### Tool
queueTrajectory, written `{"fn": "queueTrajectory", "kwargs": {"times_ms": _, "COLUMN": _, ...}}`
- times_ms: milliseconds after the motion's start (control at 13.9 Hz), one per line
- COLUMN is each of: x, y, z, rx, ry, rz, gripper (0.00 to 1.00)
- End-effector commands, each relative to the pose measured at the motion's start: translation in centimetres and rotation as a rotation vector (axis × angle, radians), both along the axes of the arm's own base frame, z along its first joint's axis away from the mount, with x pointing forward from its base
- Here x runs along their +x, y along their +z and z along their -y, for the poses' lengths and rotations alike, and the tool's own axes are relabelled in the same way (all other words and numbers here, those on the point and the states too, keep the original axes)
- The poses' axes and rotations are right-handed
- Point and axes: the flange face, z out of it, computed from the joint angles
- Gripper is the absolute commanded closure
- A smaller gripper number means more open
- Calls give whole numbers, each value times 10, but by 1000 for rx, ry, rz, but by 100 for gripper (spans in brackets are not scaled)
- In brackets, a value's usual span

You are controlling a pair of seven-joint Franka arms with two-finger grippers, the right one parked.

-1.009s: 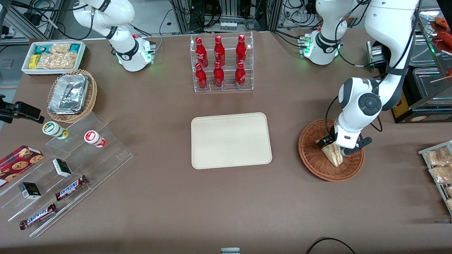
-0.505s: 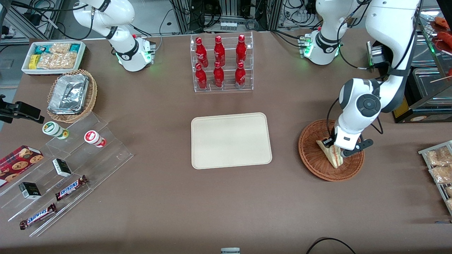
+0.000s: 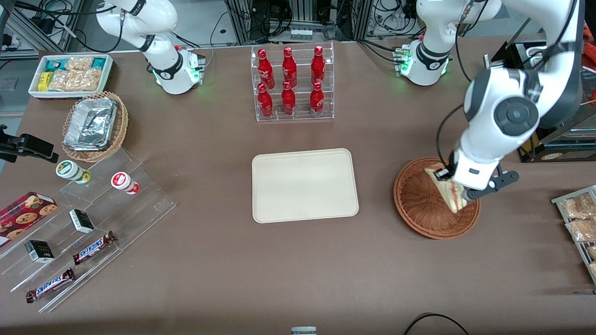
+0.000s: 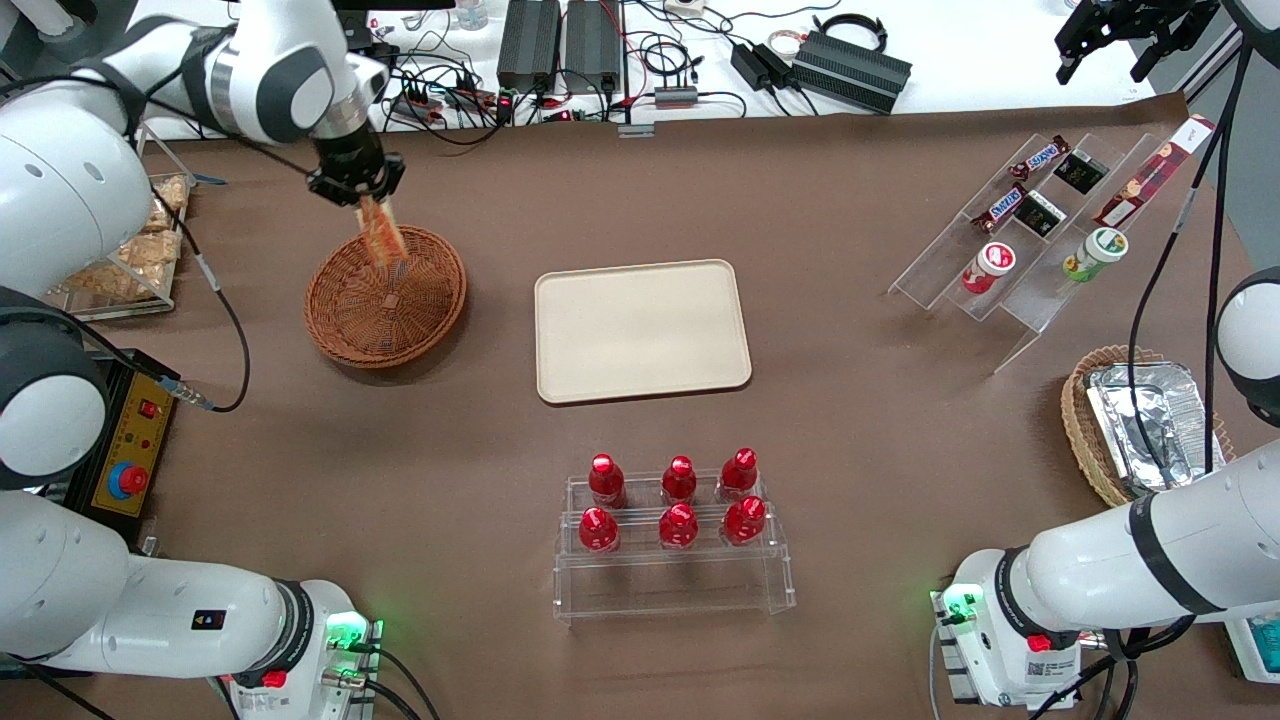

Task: Place sandwich from basket to tray
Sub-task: 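Lift the sandwich and carry it over the cream tray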

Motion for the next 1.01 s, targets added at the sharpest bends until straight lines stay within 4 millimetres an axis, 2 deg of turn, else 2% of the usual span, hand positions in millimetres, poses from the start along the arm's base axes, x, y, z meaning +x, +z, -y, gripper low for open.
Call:
{"fn": "queueTrajectory", "kwargs": {"times_ms": 0, "x": 11, "y": 3, "z": 66, "rx": -69, "ry": -34, "rz": -12, "gripper": 100}}
{"fn": "queueTrajectory", "kwargs": {"times_ms": 288, "x": 2, "y": -31, "z": 177, "rx": -99, "ry": -174, "rz": -39, "gripper": 100}}
{"fn": "queueTrajectory", "kwargs": {"times_ms": 432, "x": -10, "y": -58, "z": 235, "rx": -106, "ry": -221, "rz": -42, "gripper": 100}}
{"fn": "queueTrajectory", "kwargs": {"times_ms": 505, "x": -16, "y": -71, "z": 257, "rx": -118, "ry": -232, "rz": -34, "gripper": 100}}
{"fn": "queueTrajectory", "kwargs": {"times_ms": 649, "x": -22, "y": -98, "z": 286, "rx": -153, "ry": -246, "rz": -5, "gripper": 100}}
{"fn": "queueTrajectory", "kwargs": {"times_ms": 793, "x": -40, "y": -123, "z": 320, "rx": -154, "ry": -285, "rz": 11, "gripper": 100}}
{"fn": "queueTrajectory", "kwargs": {"times_ms": 937, "x": -51, "y": -151, "z": 337, "rx": -124, "ry": -294, "rz": 3, "gripper": 100}}
